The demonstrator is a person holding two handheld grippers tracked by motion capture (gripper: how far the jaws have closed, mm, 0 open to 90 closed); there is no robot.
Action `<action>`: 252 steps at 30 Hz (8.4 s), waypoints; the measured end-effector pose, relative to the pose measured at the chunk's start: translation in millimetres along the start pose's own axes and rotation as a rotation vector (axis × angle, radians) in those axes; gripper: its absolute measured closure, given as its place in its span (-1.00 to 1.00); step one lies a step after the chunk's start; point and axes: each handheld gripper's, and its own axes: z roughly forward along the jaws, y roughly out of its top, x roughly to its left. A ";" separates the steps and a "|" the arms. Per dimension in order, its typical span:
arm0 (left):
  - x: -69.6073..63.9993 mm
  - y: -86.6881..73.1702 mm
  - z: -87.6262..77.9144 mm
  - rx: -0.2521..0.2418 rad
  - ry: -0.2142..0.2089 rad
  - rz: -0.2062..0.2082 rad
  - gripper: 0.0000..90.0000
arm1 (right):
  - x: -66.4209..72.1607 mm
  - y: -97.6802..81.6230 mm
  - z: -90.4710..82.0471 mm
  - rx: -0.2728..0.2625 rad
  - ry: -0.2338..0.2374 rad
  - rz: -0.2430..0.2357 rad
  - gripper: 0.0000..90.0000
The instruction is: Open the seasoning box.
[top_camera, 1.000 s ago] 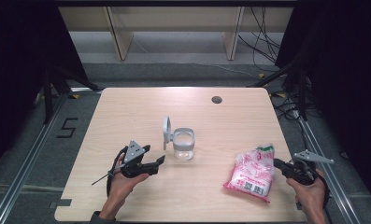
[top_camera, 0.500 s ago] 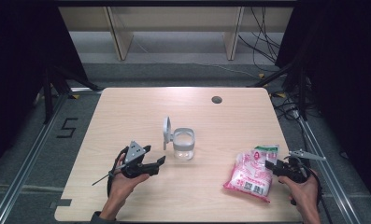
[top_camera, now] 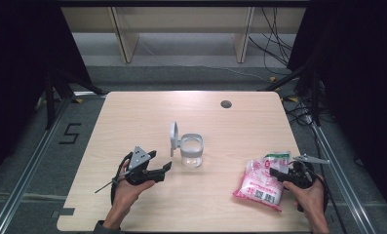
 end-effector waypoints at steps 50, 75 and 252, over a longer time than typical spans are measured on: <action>-20.6 -6.4 12.4 0.034 -0.070 0.035 -0.38 | 51.2 20.8 -43.7 -0.244 0.109 -0.214 1.00; -86.1 -3.4 36.7 0.067 -0.198 0.211 -0.29 | 105.2 60.9 -59.6 -0.356 0.113 -0.390 1.00; -138.5 15.6 136.4 -0.272 -0.219 -0.058 0.63 | 252.2 162.5 43.2 -0.249 0.236 -0.539 1.00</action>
